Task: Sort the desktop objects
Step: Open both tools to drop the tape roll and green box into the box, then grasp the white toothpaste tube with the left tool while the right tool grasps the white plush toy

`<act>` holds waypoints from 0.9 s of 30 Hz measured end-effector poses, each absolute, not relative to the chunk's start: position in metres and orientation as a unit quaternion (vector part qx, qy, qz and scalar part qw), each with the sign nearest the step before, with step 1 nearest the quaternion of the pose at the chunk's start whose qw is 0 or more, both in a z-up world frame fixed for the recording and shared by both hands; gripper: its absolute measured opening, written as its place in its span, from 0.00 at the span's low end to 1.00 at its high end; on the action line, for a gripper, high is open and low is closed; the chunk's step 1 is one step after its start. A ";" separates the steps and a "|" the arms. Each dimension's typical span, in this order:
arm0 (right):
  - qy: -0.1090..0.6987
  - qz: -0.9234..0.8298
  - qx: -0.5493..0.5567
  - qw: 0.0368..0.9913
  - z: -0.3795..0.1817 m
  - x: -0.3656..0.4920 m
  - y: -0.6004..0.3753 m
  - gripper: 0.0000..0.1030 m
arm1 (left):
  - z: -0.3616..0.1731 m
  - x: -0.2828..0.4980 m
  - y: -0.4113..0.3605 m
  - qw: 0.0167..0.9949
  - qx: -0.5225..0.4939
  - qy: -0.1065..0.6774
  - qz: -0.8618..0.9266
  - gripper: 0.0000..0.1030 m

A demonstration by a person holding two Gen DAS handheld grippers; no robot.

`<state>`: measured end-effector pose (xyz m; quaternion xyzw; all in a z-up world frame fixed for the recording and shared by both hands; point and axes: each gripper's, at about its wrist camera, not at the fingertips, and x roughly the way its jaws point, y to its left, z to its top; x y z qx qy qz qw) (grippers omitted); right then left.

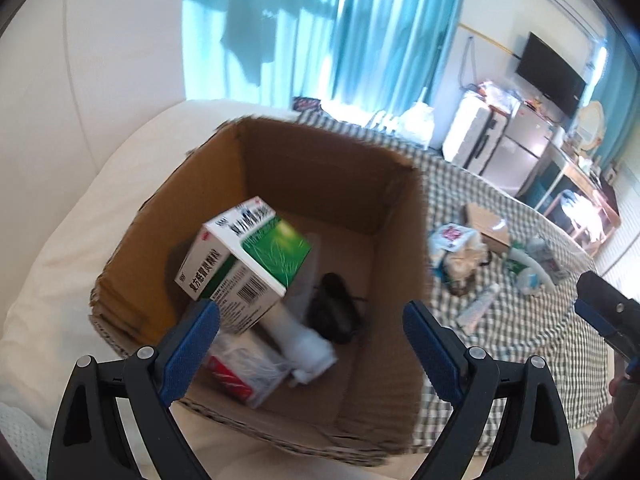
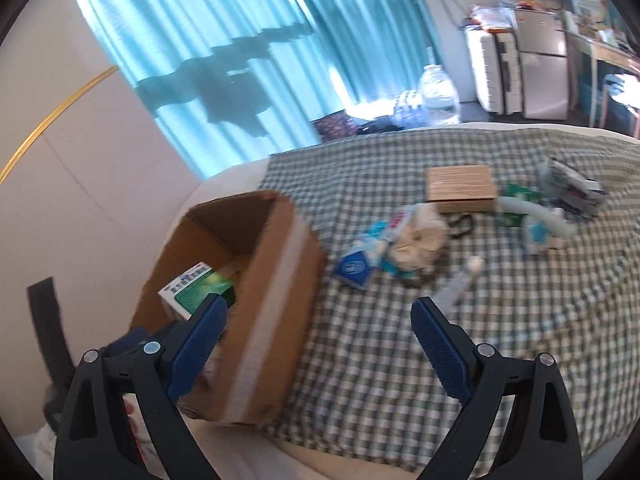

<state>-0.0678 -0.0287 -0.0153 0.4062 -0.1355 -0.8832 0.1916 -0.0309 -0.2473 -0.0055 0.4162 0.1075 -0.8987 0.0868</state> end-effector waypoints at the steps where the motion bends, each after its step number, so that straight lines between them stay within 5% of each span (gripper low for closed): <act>1: -0.136 -0.888 0.403 0.177 -0.014 -0.066 -0.015 0.91 | -0.001 -0.031 -0.238 0.082 0.413 0.101 -0.901 0.93; 13: -0.145 -0.912 0.373 0.090 -0.016 -0.037 0.099 0.91 | 0.007 -0.026 -0.124 0.008 0.404 0.043 -0.914 0.94; 27: -0.190 -0.890 0.409 0.065 -0.076 -0.065 0.155 0.91 | -0.080 -0.096 -0.031 -0.043 0.462 -0.026 -0.886 0.94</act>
